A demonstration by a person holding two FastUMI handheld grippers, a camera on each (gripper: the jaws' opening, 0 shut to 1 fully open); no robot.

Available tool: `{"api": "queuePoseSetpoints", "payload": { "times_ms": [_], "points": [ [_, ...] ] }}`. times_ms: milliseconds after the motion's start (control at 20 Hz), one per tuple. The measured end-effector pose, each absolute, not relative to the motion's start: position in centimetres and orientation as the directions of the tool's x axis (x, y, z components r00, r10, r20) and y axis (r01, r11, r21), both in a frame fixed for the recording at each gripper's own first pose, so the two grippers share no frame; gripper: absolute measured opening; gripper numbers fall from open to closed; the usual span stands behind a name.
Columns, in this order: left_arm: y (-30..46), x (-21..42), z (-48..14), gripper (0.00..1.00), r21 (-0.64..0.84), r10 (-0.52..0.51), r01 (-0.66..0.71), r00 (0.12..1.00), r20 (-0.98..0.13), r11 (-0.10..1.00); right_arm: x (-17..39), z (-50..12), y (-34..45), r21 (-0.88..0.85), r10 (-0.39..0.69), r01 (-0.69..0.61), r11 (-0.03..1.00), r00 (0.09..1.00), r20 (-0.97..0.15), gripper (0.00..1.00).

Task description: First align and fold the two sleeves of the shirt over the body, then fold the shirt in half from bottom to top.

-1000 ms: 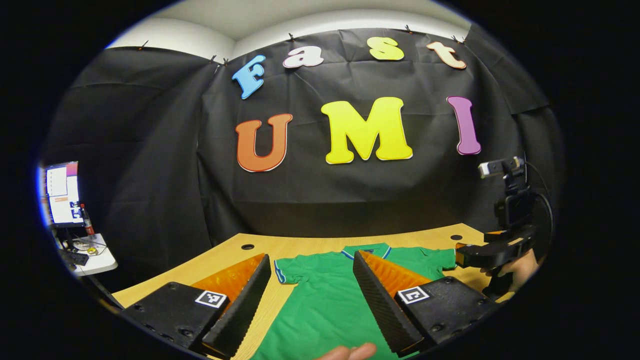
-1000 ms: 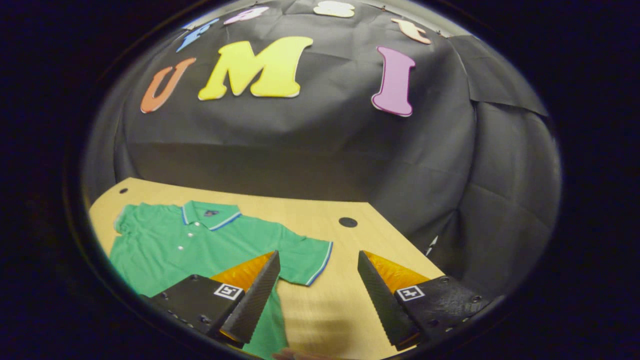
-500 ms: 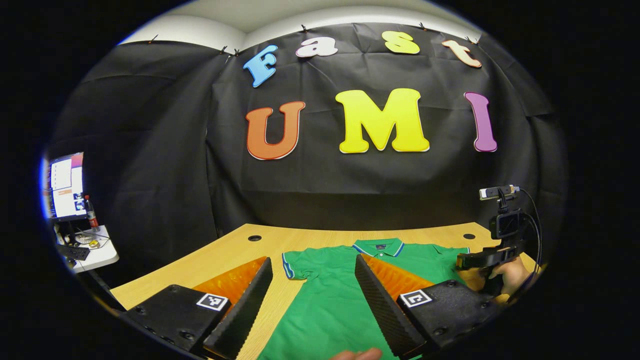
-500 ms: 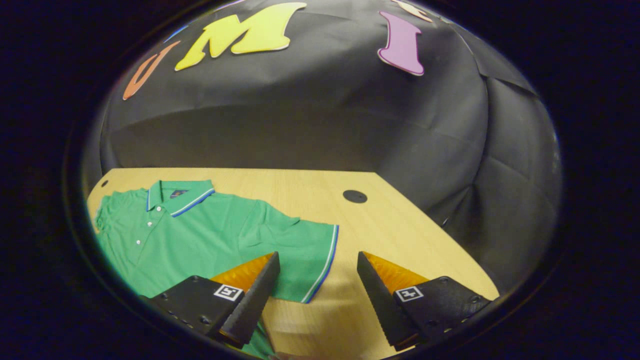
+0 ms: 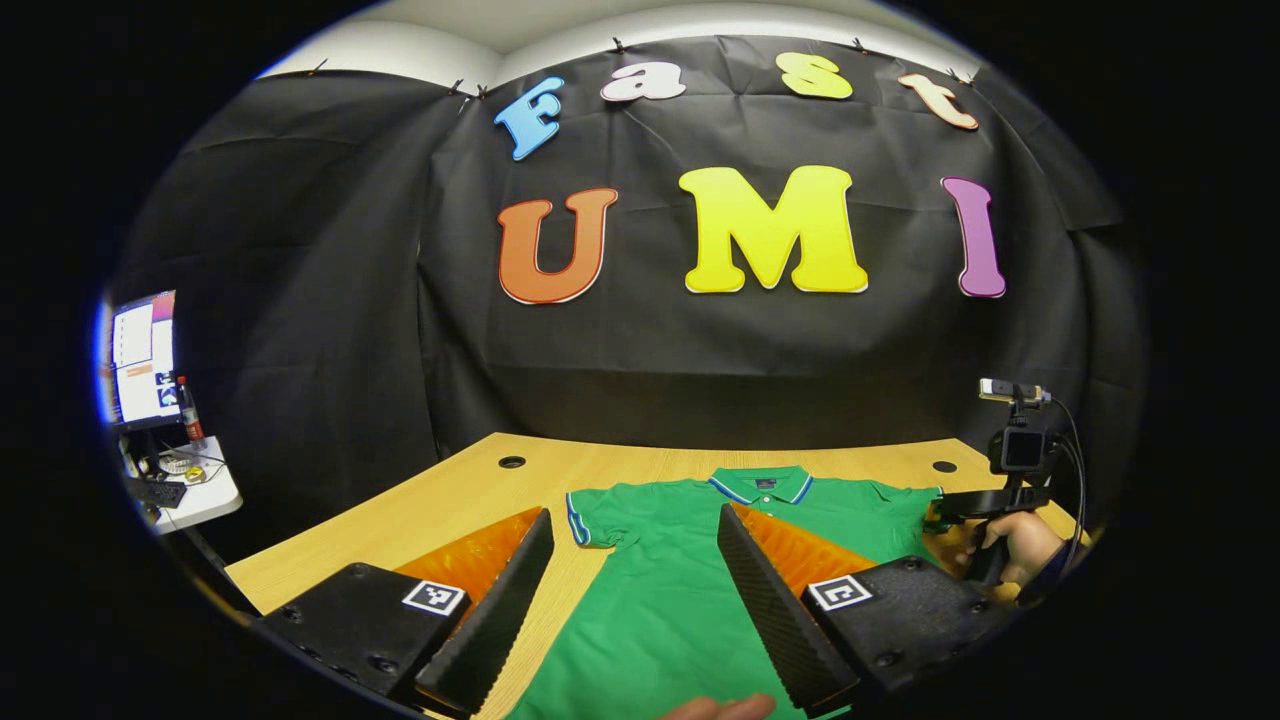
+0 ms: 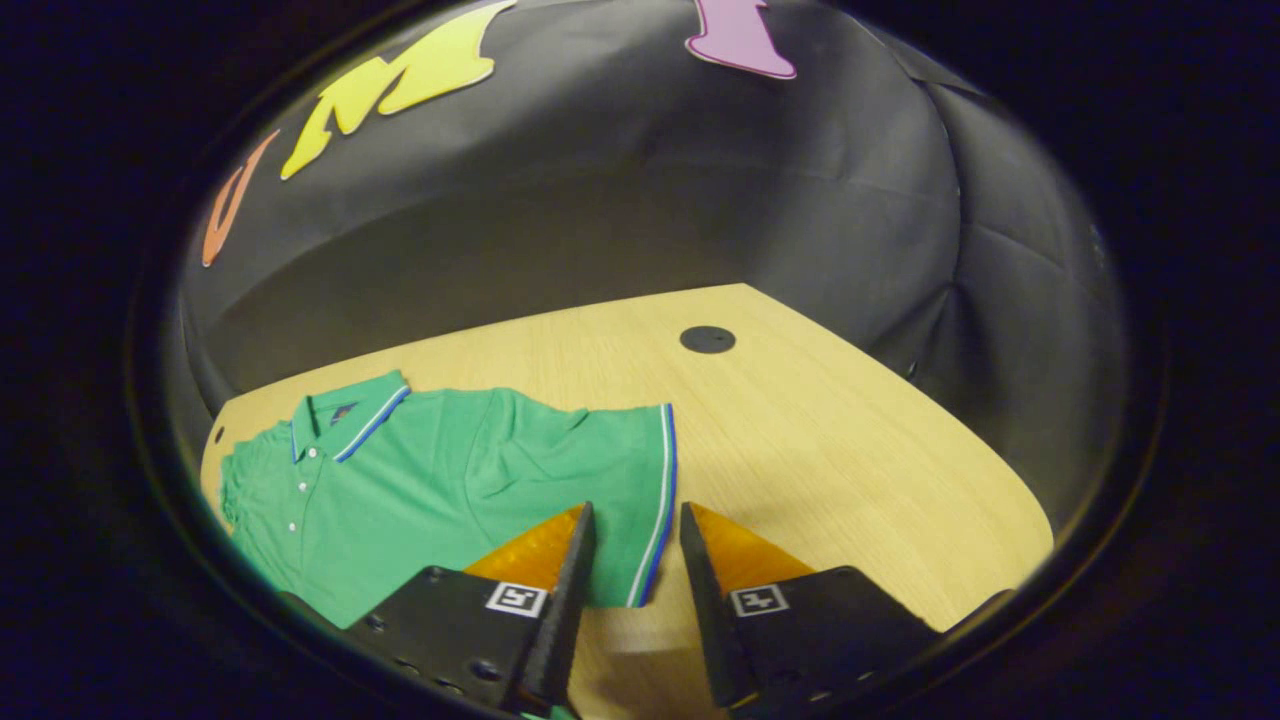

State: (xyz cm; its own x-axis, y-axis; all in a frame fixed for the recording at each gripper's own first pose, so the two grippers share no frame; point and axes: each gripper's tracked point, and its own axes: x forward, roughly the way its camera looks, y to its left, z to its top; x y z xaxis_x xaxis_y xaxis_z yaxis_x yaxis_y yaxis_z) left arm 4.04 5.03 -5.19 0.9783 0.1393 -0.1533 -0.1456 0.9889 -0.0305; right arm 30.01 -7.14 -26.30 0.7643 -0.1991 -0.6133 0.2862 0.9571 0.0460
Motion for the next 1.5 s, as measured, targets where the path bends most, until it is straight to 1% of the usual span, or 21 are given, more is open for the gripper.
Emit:
{"api": "queuePoseSetpoints", "payload": {
  "times_ms": [50,100,150,200,250,350,600,800,1000,1050,1100,1150,1200,1250,1300,1450,1500],
  "points": [
    [5.1,4.1,-5.3,1.0,-0.032,0.14,-0.146,0.978,-0.157,0.989,30.3,-26.0,-6.9,0.034,-0.197,0.274,0.961,0.766,-0.611,0.29],
    [5.1,4.2,-5.4,1.0,-0.032,0.141,-0.148,0.977,-0.161,0.989,30.4,-26.0,-6.8,0.009,-0.203,0.264,0.965,0.764,-0.612,0.27],
    [5.2,4.2,-5.5,1.0,-0.032,0.143,-0.15,0.976,-0.163,0.988,30.6,-25.9,-6.6,-0.025,-0.21,0.246,0.969,0.77,-0.603,0.11],
    [5.4,4.2,-5.6,1.0,-0.031,0.145,-0.152,0.976,-0.165,0.988,30.7,-25.8,-6.6,-0.062,-0.215,0.222,0.973,0.775,-0.594,0.1],
    [5.4,4.2,-5.6,1.0,-0.03,0.148,-0.155,0.975,-0.166,0.987,30.7,-25.6,-6.5,-0.106,-0.225,0.201,0.974,0.779,-0.585,0.02],
    [5.7,4.5,-5.7,1.0,-0.027,0.152,-0.158,0.974,-0.167,0.987,30.8,-24.9,-6.0,-0.161,-0.227,0.163,0.973,0.794,-0.564,0.02],
    [6.2,4.6,-5.9,1.0,-0.022,0.163,-0.169,0.971,-0.172,0.985,31.1,-21.6,-3.9,-0.152,-0.178,0.116,0.982,0.845,-0.504,0.02],
    [6.3,4.7,-6.0,1.0,-0.024,0.168,-0.175,0.97,-0.175,0.984,31.3,-19.1,-1.1,-0.219,-0.149,0.054,0.974,0.884,-0.444,0.02],
    [6.2,4.8,-6.0,1.0,-0.025,0.157,-0.165,0.971,-0.18,0.986,30.9,-17.7,3.6,-0.233,-0.065,-0.036,0.972,0.908,-0.413,0.02],
    [6.4,4.8,-6.0,1.0,-0.022,0.16,-0.167,0.971,-0.178,0.986,30.5,-17.5,5.1,-0.212,-0.021,-0.074,0.974,0.909,-0.415,0.02],
    [6.8,4.8,-6.0,1.0,-0.018,0.172,-0.178,0.969,-0.179,0.984,30.1,-17.5,6.5,-0.191,0.021,-0.112,0.975,0.905,-0.425,0.1],
    [7.1,4.8,-6.0,1.0,-0.015,0.179,-0.185,0.968,-0.177,0.983,29.6,-17.2,8.0,-0.167,0.071,-0.156,0.974,0.901,-0.428,0.39],
    [7.2,4.9,-6.0,1.0,-0.015,0.184,-0.189,0.967,-0.176,0.982,29.3,-17.0,8.8,-0.162,0.096,-0.178,0.971,0.903,-0.418,0.68],
    [7.2,4.9,-6.1,1.0,-0.015,0.183,-0.188,0.967,-0.176,0.982,28.9,-16.2,8.9,-0.167,0.092,-0.173,0.971,0.909,-0.406,0.97],
    [7.1,4.9,-6.2,1.0,-0.016,0.18,-0.186,0.967,-0.179,0.982,28.4,-15.6,8.9,-0.165,0.083,-0.159,0.973,0.916,-0.392,0.93],
    [7.0,5.2,-6.4,1.0,-0.024,0.171,-0.179,0.967,-0.188,0.984,26.5,-13.1,9.2,-0.111,0.096,-0.144,0.983,0.929,-0.357,0.98],
    [6.9,5.3,-6.4,1.0,-0.026,0.169,-0.177,0.967,-0.189,0.984,25.7,-12.3,9.2,-0.093,0.104,-0.144,0.985,0.933,-0.345,0.94]
  ]
}}
